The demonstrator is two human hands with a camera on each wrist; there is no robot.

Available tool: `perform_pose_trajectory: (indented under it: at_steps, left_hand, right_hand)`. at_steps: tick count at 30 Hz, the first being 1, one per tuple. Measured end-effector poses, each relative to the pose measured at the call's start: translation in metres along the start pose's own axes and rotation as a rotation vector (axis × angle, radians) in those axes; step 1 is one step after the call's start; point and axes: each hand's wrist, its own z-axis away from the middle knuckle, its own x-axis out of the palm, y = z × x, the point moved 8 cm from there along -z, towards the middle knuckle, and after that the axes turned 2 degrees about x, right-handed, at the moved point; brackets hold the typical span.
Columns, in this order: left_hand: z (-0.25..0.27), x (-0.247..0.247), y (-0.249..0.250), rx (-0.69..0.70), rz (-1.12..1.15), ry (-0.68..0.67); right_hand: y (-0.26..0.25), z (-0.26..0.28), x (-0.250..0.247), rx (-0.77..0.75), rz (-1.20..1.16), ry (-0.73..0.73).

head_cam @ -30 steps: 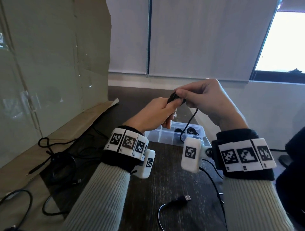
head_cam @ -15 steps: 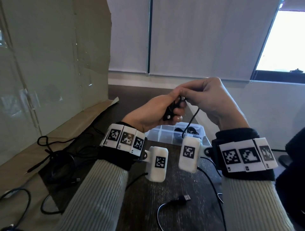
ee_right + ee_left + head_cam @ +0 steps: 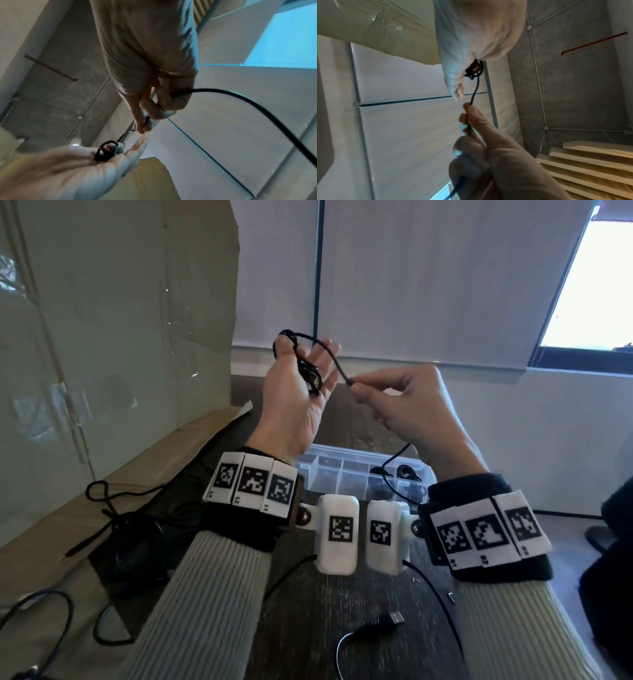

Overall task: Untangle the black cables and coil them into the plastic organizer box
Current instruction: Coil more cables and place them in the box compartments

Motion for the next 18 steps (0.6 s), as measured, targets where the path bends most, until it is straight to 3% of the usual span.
perform_pose_trajectory:
  at_steps: [6,11,18]
  left_hand:
    - [-0.001,-0.007,0.008,0.009,0.05,0.088]
    - [-0.003,-0.009,0.009,0.066,-0.35,0.008]
    - [0.009,0.007,0.002,0.085,-0.79,-0.238]
  right_hand:
    - [0.001,0.006,0.034,0.001,0.199,-0.227]
    - [-0.012,0.021,0.038,-0.059,0.364,-0.461]
    - [-0.037,0.016,0.001,-0.203,0.274,-0.28]
